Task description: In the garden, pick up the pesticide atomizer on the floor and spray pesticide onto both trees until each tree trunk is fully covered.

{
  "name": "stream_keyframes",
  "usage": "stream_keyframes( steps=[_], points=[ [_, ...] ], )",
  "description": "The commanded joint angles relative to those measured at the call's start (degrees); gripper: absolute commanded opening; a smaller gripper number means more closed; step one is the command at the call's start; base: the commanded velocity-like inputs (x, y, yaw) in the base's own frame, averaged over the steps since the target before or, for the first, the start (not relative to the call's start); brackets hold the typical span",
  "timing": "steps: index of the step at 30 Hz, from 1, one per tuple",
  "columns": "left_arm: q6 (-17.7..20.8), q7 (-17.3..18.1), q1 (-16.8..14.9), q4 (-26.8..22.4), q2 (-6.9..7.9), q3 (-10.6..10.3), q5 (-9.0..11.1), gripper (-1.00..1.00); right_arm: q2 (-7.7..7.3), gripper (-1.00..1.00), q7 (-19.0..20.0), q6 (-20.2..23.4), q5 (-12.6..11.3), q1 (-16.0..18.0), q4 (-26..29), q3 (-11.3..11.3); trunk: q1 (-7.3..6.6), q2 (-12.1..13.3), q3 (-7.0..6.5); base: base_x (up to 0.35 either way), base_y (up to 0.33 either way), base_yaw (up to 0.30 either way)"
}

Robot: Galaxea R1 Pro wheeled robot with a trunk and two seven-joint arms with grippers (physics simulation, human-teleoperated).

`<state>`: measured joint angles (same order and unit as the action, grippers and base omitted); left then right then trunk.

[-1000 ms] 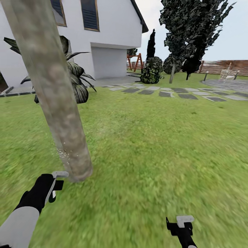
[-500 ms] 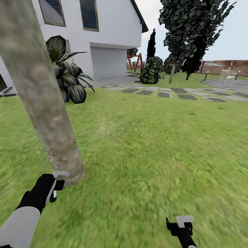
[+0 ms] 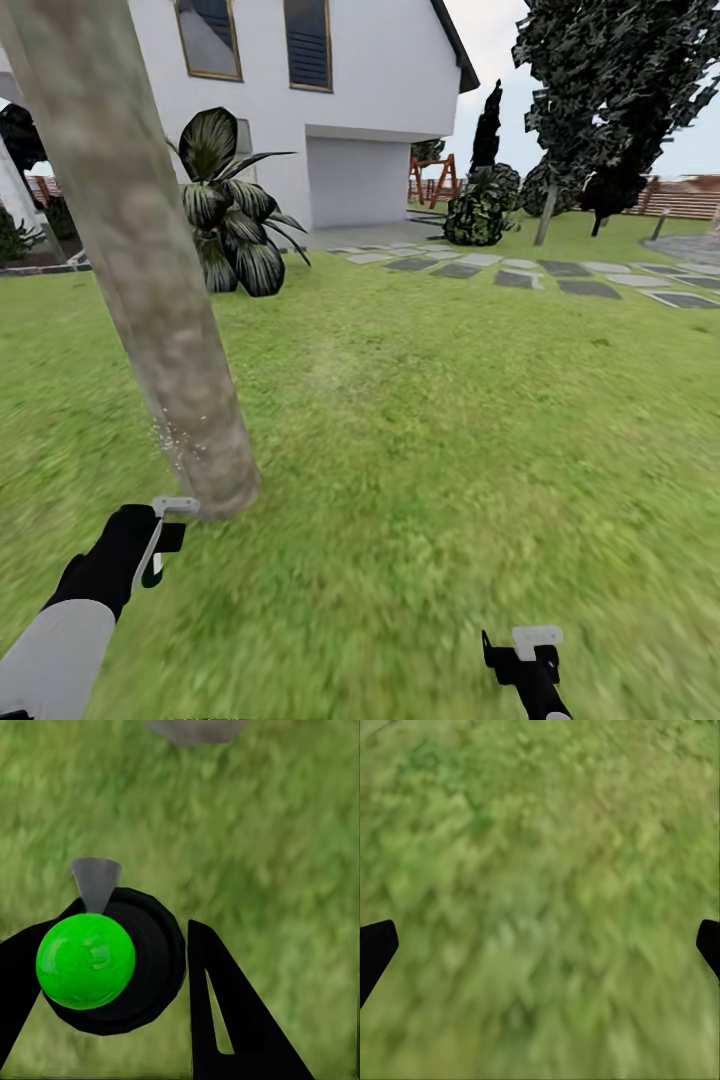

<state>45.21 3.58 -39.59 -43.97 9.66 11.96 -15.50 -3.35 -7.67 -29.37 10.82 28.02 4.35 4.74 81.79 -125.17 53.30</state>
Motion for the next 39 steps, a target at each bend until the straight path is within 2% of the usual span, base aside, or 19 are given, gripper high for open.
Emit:
stream_keyframes(
  steps=[1, 6, 20, 24, 28, 32, 35, 39],
  points=[
    [0.2, 0.4, -0.1, -0.1, -0.06, 0.1, -0.5, -1.0, 0.01, 1.0, -0.2, -0.2, 0.6, 0.0, 0.0, 0.5, 0.0, 0.0, 0.05, 0.096, -0.272, 0.276],
    [0.2, 0.4, -0.1, -0.1, -0.13, 0.1, -0.4, -1.0, 0.01, 1.0, -0.2, -0.2, 0.6, 0.0, 0.0, 0.5, 0.0, 0.0, 0.05, 0.126, -0.272, 0.211],
    [0.3, 0.6, -0.1, -0.6, -0.11, 0.4, -0.3, -1.0, 0.01, 1.0, -0.1, -0.2, 0.6, 0.0, 0.0, 0.5, 0.0, 0.0, 0.05, 0.145, -0.27, 0.004],
    [0.7, 1.0, -0.3, -0.8, -0.14, 0.2, -0.2, -1.0, 0.01, 1.0, -0.1, -0.2, 0.6, 0.0, 0.0, 0.5, 0.0, 0.0, 0.05, 0.175, -0.165, 0.188],
    [1.4, 1.1, -1.2, -0.8, -0.25, 0.2, -0.2, -1.0, 0.01, 1.0, -0.2, -0.2, 0.6, 0.0, 0.0, 0.5, 0.0, 0.0, 0.05, 0.023, -0.019, 0.269],
    [8.2, 1.3, -6.5, -0.7, -0.07, 0.0, -0.2, -1.0, 0.01, 1.0, -0.2, -0.2, 0.6, 0.0, 0.0, 0.5, 0.0, 0.0, 0.05, 0.002, -0.002, 0.276],
    [9.5, 1.3, -8.0, -0.7, -0.18, -0.2, -0.3, -1.0, 0.01, 1.0, -0.2, -0.2, 0.6, 0.0, 0.0, 0.5, 0.0, 0.0, 0.05, 0.0, 0.0, 0.268],
    [9.7, 1.3, -8.1, -0.7, -0.26, -0.4, -0.5, -1.0, -0.01, 1.0, -0.2, -0.2, 0.6, 0.0, 0.0, 0.5, 0.0, 0.0, 0.05, 0.07, -0.042, 0.072]
  ],
)
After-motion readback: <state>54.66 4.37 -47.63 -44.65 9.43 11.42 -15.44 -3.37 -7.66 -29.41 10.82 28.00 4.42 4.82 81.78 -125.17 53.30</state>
